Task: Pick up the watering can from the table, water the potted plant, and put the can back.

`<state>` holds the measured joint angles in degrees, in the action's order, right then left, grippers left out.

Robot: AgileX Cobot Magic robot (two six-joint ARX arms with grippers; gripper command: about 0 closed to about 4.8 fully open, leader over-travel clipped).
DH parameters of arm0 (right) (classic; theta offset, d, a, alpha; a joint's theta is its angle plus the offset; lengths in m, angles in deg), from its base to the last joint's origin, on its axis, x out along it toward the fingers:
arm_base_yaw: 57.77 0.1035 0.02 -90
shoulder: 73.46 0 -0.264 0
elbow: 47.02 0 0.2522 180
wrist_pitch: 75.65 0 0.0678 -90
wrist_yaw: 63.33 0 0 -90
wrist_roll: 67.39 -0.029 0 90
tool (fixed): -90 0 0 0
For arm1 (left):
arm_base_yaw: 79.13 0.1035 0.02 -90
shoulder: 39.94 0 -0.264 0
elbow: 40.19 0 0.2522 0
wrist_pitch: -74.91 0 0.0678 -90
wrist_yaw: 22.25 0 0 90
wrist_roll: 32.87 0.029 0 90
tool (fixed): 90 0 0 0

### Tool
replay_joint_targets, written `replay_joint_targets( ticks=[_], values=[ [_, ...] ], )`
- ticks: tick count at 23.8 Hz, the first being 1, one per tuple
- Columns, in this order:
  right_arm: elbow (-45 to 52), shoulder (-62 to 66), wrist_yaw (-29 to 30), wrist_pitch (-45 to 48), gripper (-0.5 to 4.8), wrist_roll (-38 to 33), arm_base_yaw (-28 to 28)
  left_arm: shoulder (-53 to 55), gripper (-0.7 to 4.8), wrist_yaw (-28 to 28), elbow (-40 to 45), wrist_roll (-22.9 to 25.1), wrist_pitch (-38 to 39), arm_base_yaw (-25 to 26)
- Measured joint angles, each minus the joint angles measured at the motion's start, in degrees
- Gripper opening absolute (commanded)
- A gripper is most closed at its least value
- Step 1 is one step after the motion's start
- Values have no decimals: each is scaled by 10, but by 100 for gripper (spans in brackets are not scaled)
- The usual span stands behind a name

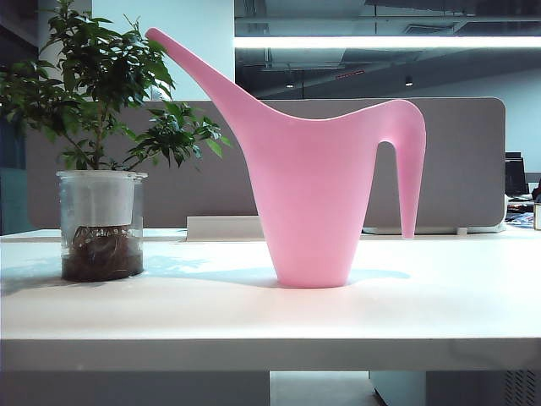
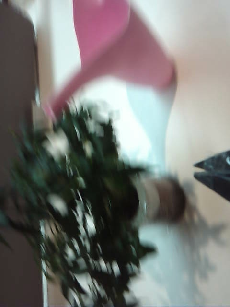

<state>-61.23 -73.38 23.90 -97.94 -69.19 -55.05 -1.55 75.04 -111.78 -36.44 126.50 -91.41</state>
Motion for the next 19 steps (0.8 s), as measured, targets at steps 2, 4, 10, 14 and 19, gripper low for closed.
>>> replay_joint_targets(
  ticks=[2, 4, 10, 14, 19],
  values=[
    [0, 0, 0, 0, -1, 0, 0, -2, -5, 62, -46, 14, 64, 0],
    [0, 0, 0, 0, -1, 0, 0, -7, -5, 100, -81, 44, 128, 0],
    [0, 0, 0, 0, -1, 0, 0, -50, -5, 100, -162, 83, 263, 0],
    [0, 0, 0, 0, -1, 0, 0, -83, -5, 90, -159, 89, 281, 0],
    [0, 0, 0, 0, -1, 0, 0, -91, -5, 90, -159, 90, 281, 0]
  ],
)
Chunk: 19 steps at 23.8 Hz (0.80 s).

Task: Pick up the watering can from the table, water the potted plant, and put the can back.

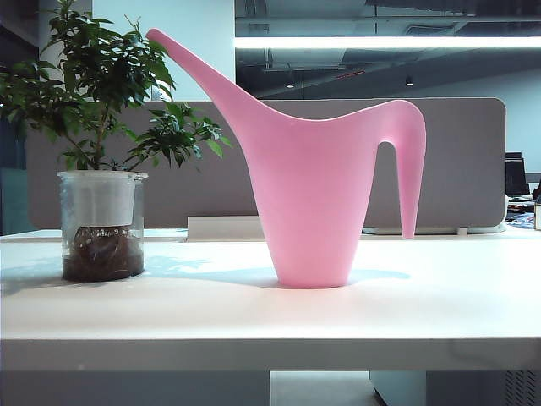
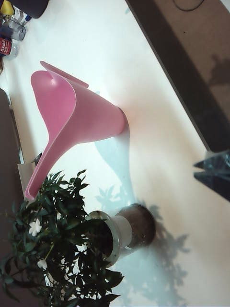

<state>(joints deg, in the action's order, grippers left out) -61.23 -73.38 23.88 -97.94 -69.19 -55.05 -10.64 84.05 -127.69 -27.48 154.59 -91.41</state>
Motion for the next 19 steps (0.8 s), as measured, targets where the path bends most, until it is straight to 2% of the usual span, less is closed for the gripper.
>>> replay_joint_targets(
  ticks=[12, 15, 17, 19],
  values=[
    [0, 0, 0, 2, -1, -1, 0, 0, -5, 0, 0, 0, 0, 0],
    [-2, 0, -3, 28, -2, -30, 0, 0, -5, 0, 0, 0, 0, 0],
    [-24, 1, -19, 35, -3, -37, 0, 0, -5, 0, 0, 0, 0, 0],
    [-109, 3, -65, 49, -3, -38, 0, 0, -5, 0, 0, 0, 0, 0]
  ],
)
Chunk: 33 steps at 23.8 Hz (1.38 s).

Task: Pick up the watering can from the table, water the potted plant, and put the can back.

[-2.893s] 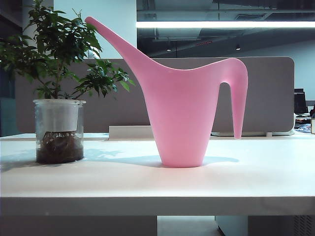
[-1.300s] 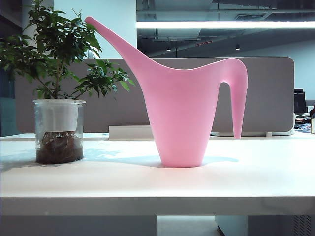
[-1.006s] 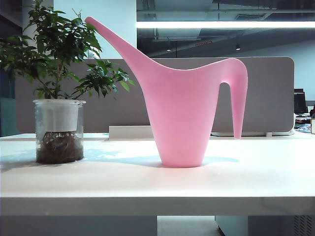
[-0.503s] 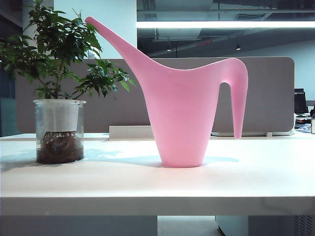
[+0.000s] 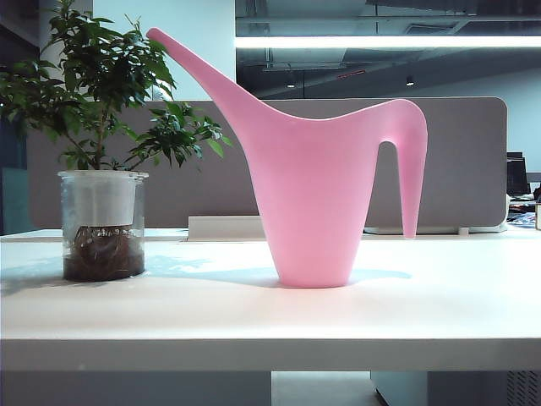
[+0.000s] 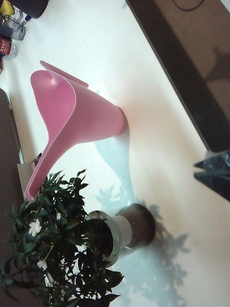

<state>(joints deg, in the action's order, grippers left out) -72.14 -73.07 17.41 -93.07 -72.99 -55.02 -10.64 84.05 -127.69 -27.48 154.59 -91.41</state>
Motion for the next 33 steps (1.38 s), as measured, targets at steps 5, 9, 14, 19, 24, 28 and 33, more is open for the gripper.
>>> replay_joint_targets(
  ticks=[5, 9, 14, 19, 24, 28, 33],
  values=[
    [-187, 55, -14, 119, -1, 105, 0, 0, -5, 0, 0, 0, 0, 0],
    [-314, 160, 14, 228, -1, 114, 7, 0, -5, 0, 0, 0, 0, 0],
    [-509, 312, 8, 301, -1, 150, 7, 0, -5, 0, 0, 0, 0, 0],
    [-605, 485, 7, 246, -1, 210, 7, 0, -5, 0, 0, 0, 0, 0],
    [-589, 662, 7, 119, -1, 166, 3, 0, -5, 0, 0, 0, 0, 0],
    [-483, 747, -24, 158, -1, 43, 23, 0, -5, 0, 0, 0, 0, 0],
    [-329, 752, -42, 310, -1, 32, 39, -1, -5, 0, 0, 0, 0, 0]
  ],
)
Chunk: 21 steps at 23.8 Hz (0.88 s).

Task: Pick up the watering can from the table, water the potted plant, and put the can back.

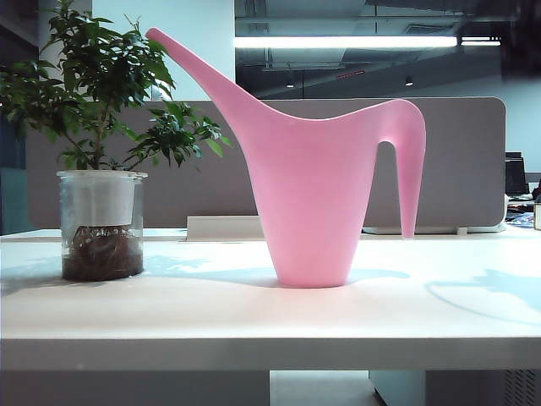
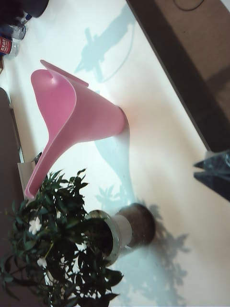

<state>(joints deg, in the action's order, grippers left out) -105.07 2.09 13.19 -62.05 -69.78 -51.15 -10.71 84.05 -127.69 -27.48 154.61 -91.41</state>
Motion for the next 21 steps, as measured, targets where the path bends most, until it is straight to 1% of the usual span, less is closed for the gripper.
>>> replay_joint_targets(
  ticks=[2, 3, 4, 5, 7, 8, 11, 12, 13, 15, 16, 18, 21],
  values=[
    [63, -1, 0, 45, -1, 0, 18, 1, -5, 0, 0, 0, 0, 0],
    [128, -2, 1, 116, 0, 0, 48, 0, -5, 0, 0, 0, 0, 0],
    [171, -3, 2, 184, 2, 2, 69, 0, -5, 2, 0, 0, 0, 0],
    [191, -4, 3, 215, 9, 7, 78, 0, -5, 2, 0, 0, 1, 0],
    [223, -4, 2, 259, 75, 23, 96, 0, -5, 2, 0, 0, 1, 0],
    [235, -3, 2, 268, 96, 32, 101, 0, -5, 2, 0, 0, 1, 0],
    [242, 10, 6, 280, 158, 37, 101, 0, -5, 2, 0, 0, 1, 0],
    [242, 15, 7, 283, 185, 38, 100, 0, -5, 2, 0, 0, 1, 0],
    [242, 23, 10, 291, 224, 39, 99, 0, -5, 2, 0, 0, 1, 0],
    [242, 45, 35, 309, 265, 39, 99, 0, -5, 1, 0, 0, 1, 0],
    [242, 57, 46, 317, 274, 39, 100, 0, -5, 1, 0, 0, 1, 0],
    [242, 94, 67, 348, 275, 40, 101, 0, -5, 2, 0, 0, 1, 0],
    [241, 144, 71, 401, 275, 40, 100, 0, -5, 2, 0, 0, 1, 0]
  ],
)
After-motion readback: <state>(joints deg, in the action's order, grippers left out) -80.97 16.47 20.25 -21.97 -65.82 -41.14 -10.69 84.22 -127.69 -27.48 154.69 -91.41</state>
